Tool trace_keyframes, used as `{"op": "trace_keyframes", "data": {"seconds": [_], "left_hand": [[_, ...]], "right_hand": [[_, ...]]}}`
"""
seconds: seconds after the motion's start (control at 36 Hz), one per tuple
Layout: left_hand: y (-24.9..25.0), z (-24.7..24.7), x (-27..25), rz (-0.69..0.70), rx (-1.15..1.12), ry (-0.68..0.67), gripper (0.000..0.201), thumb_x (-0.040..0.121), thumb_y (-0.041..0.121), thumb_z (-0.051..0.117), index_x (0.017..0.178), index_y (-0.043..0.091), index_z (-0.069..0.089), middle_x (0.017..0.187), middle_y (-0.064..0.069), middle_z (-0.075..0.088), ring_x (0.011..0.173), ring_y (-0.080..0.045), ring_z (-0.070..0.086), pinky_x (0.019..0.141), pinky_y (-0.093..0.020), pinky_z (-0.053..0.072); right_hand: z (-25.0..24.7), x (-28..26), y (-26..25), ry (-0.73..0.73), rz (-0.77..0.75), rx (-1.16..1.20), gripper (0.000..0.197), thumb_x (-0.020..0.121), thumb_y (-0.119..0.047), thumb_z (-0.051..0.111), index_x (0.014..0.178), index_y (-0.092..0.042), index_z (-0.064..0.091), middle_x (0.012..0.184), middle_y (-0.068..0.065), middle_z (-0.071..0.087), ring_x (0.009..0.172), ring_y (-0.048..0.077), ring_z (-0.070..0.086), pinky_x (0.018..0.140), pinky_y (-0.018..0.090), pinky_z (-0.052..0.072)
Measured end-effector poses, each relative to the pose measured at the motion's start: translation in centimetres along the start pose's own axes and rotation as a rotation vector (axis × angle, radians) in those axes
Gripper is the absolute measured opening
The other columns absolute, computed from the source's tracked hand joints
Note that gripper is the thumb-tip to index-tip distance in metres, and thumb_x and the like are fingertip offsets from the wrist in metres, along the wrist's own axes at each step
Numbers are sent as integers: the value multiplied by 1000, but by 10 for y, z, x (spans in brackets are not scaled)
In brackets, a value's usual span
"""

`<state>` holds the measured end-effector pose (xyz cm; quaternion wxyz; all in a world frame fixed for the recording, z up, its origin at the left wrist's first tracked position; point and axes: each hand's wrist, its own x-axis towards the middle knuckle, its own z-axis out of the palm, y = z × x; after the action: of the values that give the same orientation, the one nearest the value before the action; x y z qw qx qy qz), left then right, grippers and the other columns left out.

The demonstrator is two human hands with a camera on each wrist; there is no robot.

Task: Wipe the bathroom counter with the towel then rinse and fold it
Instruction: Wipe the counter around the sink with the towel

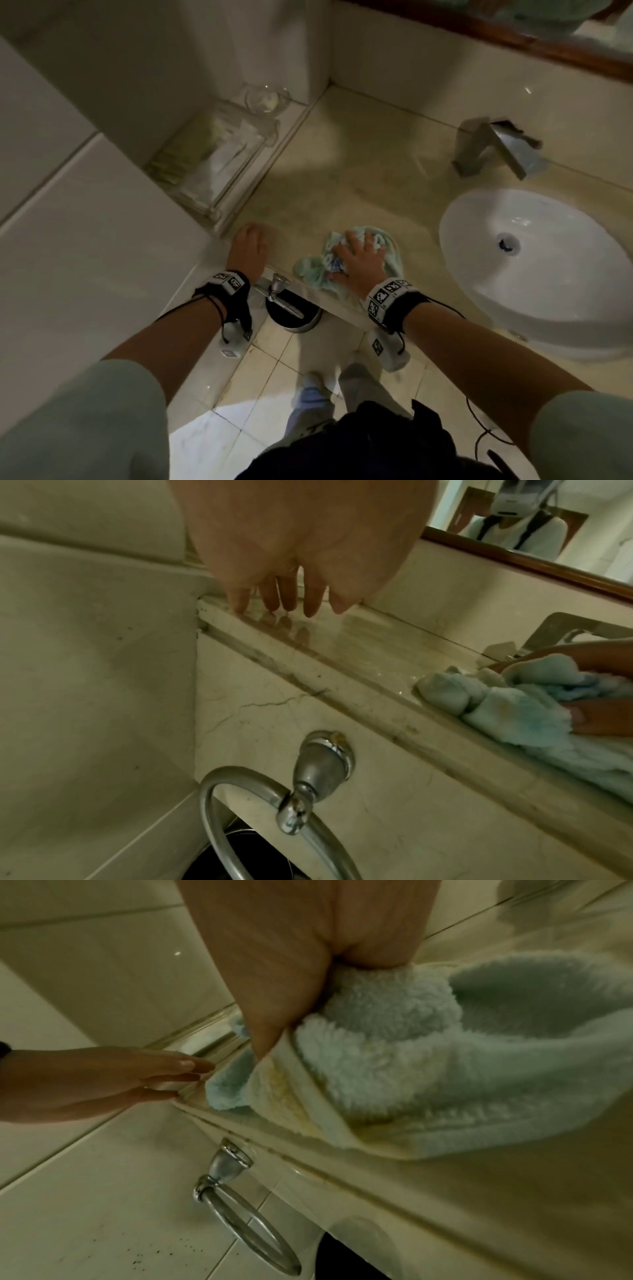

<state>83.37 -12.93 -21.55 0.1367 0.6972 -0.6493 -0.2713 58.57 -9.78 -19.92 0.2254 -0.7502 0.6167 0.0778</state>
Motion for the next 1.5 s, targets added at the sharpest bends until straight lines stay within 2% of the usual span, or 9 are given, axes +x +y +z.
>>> {"op": "trace_keyframes", "data": {"seconds": [0.33,0.44,0.56,0.81,1.03,1.22,1.33,1.42,1.5], "left_hand": [[-6,-19,-9,-93,-93,78,65,90,36,25,140,0,42,144,-22,40,133,-35,36,114,-36,26],[-9,-28,-14,-94,-82,131,42,101,13,35,141,1,42,143,-22,41,132,-36,37,112,-34,23],[-18,-36,-23,-93,-125,172,45,99,21,34,136,-1,47,138,-24,46,129,-39,40,110,-37,25],[-47,-39,-40,-120,-87,136,57,91,30,29,131,-4,52,138,-24,46,130,-39,40,112,-35,24],[-45,-41,-41,-177,-31,61,46,100,22,35,138,0,44,143,-22,41,132,-38,37,111,-35,25],[-24,-39,-28,-165,33,-18,50,100,28,37,144,6,38,146,-20,38,133,-38,35,111,-36,26],[6,-34,-18,-100,78,-56,45,99,22,48,138,-1,44,145,-22,37,135,-36,34,112,-39,25],[27,-30,-3,42,144,-176,31,91,9,43,98,4,73,101,-23,68,97,-35,64,89,-38,46],[46,-26,8,-118,147,-158,40,95,26,47,128,4,54,134,-22,50,124,-36,46,106,-40,33]], "right_hand": [[-34,73,-55,-46,-217,-48,75,84,-55,55,146,-38,16,157,-1,10,143,46,3,111,67,8],[-40,95,-81,-79,-264,-72,78,79,-60,54,141,-41,11,156,-3,10,143,45,3,111,66,7],[-45,116,-111,-137,-317,-139,83,74,-69,55,141,-40,16,152,-1,12,141,45,6,109,66,11],[-46,144,-148,-213,-306,-129,67,92,-46,50,147,-37,14,158,6,-8,142,45,-15,110,65,-1],[-43,136,-139,-148,-344,-158,57,93,-53,41,145,-38,24,159,5,0,144,43,-8,113,63,1],[-41,103,-100,-49,-371,-212,86,61,-86,38,132,-39,34,144,2,25,136,40,19,111,60,12],[-41,80,-61,-36,-331,-163,79,69,-77,39,136,-35,36,149,2,24,138,41,18,112,59,16],[-41,63,-29,-61,-289,-114,88,67,-77,27,142,-31,30,154,1,17,141,40,14,111,60,20],[-43,42,7,-71,-256,-179,69,89,-61,42,148,-30,26,159,2,10,143,38,10,115,56,13]]}}
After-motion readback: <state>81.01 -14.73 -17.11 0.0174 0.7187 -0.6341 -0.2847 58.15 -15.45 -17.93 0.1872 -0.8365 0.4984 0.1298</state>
